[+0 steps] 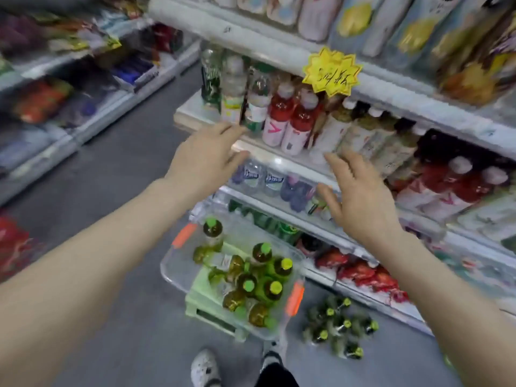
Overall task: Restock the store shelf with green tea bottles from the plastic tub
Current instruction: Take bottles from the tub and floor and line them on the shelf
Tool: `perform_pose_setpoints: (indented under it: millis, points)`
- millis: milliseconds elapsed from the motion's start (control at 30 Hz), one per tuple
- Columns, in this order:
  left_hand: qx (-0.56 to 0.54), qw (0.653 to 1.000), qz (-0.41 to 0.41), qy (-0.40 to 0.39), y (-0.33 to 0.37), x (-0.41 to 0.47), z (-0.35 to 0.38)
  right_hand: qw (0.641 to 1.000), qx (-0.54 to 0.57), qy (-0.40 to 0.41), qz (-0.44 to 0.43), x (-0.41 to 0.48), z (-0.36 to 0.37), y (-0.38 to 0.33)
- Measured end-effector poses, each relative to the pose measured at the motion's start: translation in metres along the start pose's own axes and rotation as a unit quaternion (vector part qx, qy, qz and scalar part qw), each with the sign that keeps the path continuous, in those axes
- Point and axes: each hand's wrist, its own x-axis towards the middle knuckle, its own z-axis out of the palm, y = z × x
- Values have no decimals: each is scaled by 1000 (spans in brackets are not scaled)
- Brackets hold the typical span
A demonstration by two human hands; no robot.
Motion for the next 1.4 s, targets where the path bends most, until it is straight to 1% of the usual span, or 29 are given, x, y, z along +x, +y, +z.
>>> perform_pose_setpoints:
  millis: [200, 367, 433, 533, 600, 700, 767, 867, 933, 1000, 1067, 1100, 1200, 1300, 1400]
  points:
    - [-23, 989, -121, -85, -47, -116, 86, 984, 112, -140, -2, -51, 121, -46]
    - [-51, 963, -208, -166, -68, -205, 154, 964, 157, -217, -3, -74, 208, -73]
    - [-52, 953, -233, -185, -74, -230, 178, 949, 170, -265, -4, -76, 242, -82]
    - [-49, 950, -241, -191, -80, -254, 212, 920, 179, -348, -6, -73, 291, -92]
    - [-38, 954, -230, -187, -87, -264, 233, 905, 164, -393, -14, -67, 321, -99]
    - [8, 966, -202, -160, -97, -275, 257, 878, 116, -464, -32, -58, 363, -113]
    - [29, 969, -202, -143, -99, -279, 266, 854, 75, -513, -42, -54, 390, -121]
    - [44, 969, -208, -124, -99, -283, 273, 813, 41, -580, -28, -54, 425, -129]
    - [52, 969, -208, -124, -99, -284, 274, 791, 51, -610, -13, -55, 441, -131]
    - [57, 967, -208, -132, -99, -283, 273, 777, 70, -626, 7, -52, 447, -132]
    - [59, 966, -211, -139, -98, -282, 273, 778, 89, -622, 29, -47, 443, -133]
    - [60, 965, -212, -145, -98, -281, 271, 784, 98, -612, 41, -45, 438, -134]
    - [61, 958, -217, -177, -96, -277, 266, 816, 122, -562, 55, -42, 414, -138]
    - [39, 951, -232, -202, -95, -272, 260, 843, 118, -525, 0, -39, 381, -138]
    - [-35, 942, -271, -196, -94, -262, 253, 869, 99, -480, -68, -32, 343, -130]
